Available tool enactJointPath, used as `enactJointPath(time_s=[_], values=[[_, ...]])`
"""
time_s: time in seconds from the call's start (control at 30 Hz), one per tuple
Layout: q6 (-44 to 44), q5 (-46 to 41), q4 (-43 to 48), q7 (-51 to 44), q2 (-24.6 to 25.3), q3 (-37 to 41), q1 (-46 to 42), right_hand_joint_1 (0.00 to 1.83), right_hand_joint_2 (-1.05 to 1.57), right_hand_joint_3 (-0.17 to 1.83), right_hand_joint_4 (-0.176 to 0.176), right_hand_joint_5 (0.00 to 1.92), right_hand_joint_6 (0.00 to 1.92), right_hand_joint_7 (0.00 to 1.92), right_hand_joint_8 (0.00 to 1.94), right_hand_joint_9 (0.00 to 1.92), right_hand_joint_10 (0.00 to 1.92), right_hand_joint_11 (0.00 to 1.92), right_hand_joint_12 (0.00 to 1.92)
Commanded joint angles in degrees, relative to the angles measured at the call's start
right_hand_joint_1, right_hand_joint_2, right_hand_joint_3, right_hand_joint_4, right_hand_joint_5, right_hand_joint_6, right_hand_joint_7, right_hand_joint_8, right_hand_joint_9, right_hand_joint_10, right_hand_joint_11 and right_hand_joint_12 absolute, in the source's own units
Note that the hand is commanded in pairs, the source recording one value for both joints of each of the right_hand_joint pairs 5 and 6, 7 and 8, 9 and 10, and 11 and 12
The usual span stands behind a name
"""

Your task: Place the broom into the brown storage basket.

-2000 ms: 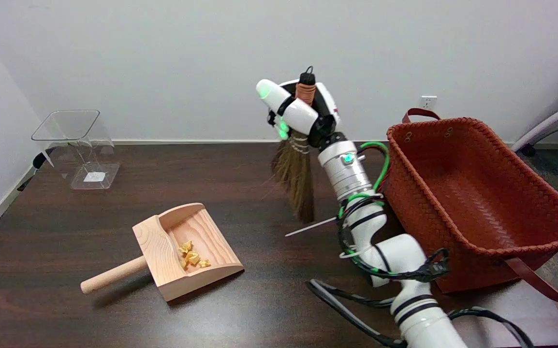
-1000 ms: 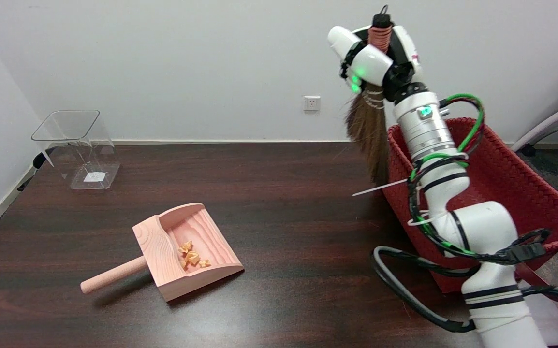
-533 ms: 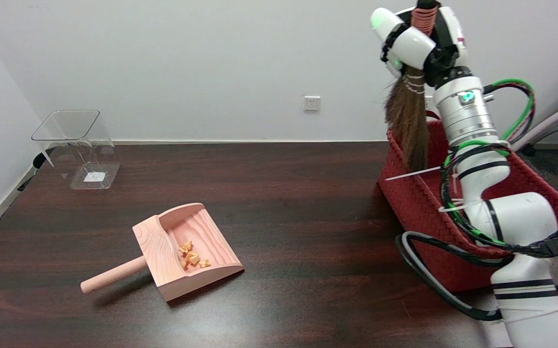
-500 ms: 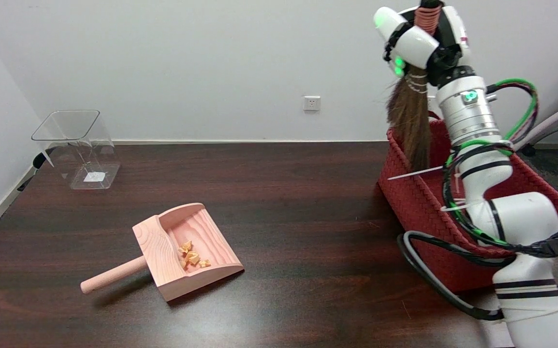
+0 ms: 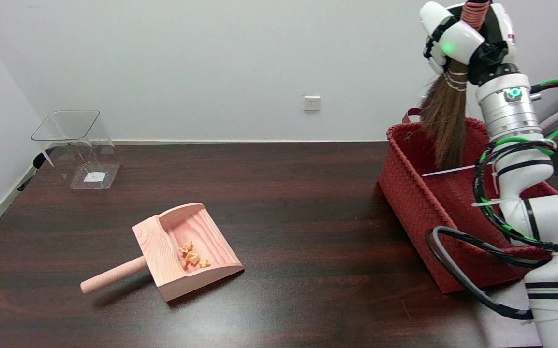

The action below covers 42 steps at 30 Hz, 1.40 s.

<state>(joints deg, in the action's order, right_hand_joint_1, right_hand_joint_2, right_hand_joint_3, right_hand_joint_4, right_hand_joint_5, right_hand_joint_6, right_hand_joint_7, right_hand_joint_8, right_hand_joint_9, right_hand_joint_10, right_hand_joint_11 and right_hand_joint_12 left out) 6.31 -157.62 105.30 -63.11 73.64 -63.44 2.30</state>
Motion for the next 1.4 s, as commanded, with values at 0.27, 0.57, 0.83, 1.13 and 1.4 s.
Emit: enactJointPath(time_s=[0.27,0.57,0.83,1.13,1.4], values=[[3.17,0.12,-9.09,7.81,-2.68,4.89,-2.7,0.84,1.57,0.6,0.0,1.92,1.92,1.92,1.92,1.92,1.92,1.92,1.92],[8.74,0.12,-15.87,8.07,-2.68,4.28,-2.78,0.84,1.57,0.59,0.0,1.92,1.92,1.92,1.92,1.92,1.92,1.92,1.92],[16.51,0.12,-23.09,10.79,-2.6,3.48,-2.78,0.83,1.57,0.6,0.0,1.92,1.92,1.92,1.92,1.92,1.92,1.92,1.92],[18.49,0.12,-24.21,10.79,-2.17,-1.09,-2.7,0.83,1.57,0.61,0.0,1.92,1.92,1.92,1.92,1.92,1.92,1.92,1.92],[20.65,0.12,-26.92,10.79,-1.45,-3.15,-2.7,0.81,1.57,0.6,0.0,1.92,1.92,1.92,1.92,1.92,1.92,1.92,1.92]])
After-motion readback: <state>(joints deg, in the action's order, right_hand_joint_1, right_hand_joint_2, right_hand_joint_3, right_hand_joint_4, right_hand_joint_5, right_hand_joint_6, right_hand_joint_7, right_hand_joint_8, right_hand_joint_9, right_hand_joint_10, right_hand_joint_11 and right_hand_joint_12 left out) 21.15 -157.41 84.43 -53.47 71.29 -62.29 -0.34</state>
